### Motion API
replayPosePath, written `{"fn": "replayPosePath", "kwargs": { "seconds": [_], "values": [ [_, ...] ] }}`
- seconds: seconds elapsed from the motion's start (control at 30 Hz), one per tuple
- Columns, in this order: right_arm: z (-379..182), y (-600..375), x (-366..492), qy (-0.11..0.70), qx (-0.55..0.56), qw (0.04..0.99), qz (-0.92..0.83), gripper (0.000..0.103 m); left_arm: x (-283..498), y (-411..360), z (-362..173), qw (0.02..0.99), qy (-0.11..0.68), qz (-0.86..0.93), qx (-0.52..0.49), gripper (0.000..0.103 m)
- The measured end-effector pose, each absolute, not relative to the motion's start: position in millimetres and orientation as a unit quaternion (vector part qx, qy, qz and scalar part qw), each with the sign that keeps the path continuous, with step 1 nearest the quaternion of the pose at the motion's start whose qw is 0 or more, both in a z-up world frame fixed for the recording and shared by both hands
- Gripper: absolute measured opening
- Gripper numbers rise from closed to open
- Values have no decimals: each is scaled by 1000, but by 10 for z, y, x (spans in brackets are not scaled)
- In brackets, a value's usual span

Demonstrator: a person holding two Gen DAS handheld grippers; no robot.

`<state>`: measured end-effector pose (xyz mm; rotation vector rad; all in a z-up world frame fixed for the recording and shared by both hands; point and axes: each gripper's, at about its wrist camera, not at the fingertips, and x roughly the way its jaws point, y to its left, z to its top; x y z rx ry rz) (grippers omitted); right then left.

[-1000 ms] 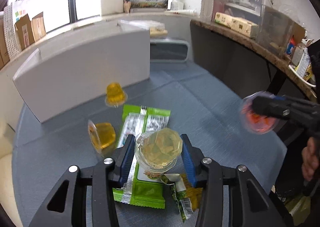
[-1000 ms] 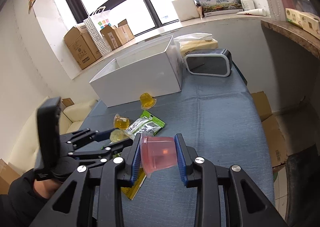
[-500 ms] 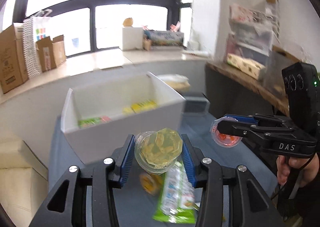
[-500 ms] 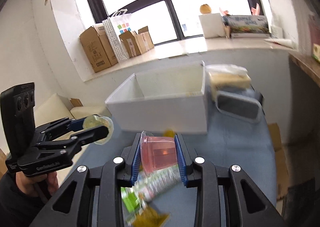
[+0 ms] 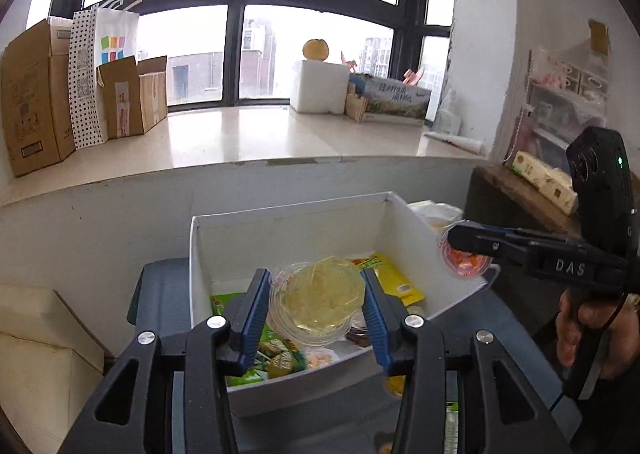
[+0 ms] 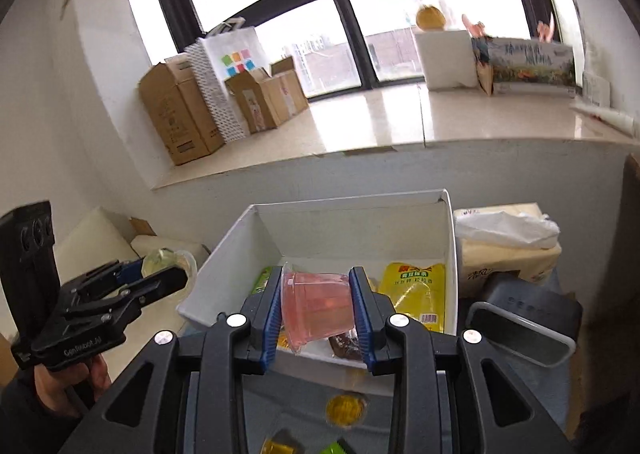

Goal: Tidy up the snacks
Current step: 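Drop the clear and pink jelly cups into the white box, withdraw both grippers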

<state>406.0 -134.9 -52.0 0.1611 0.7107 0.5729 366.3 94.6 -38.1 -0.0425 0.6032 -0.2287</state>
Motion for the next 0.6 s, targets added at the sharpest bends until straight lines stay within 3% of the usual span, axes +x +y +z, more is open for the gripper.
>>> {"fn": "replayPosePath", "kwargs": {
  "seconds": [0.17,0.23,0.27,0.3,0.33,0.37,0.6],
  "values": [
    [-758,-1321,4274,369,68,890,257,34,3905,1014,-592,943,319,-94,-32,54],
    [-844,-1351,4315,380,71,889,244,35,3946,1012,-663,942,322,-88,-27,66],
    [-882,-1366,4339,387,75,888,236,37,3968,1010,-697,941,326,-88,-24,83],
    [-908,-1383,4358,392,82,885,235,56,3980,1007,-726,941,328,-85,-21,97],
    [-917,-1407,4359,389,92,885,238,87,3978,1001,-740,942,326,-83,-18,100],
    [-904,-1440,4339,378,106,886,247,96,3971,1004,-748,942,324,-83,-16,101],
    [-718,-1541,4221,343,125,895,256,103,3922,993,-786,938,339,-77,-10,103]
  ]
}}
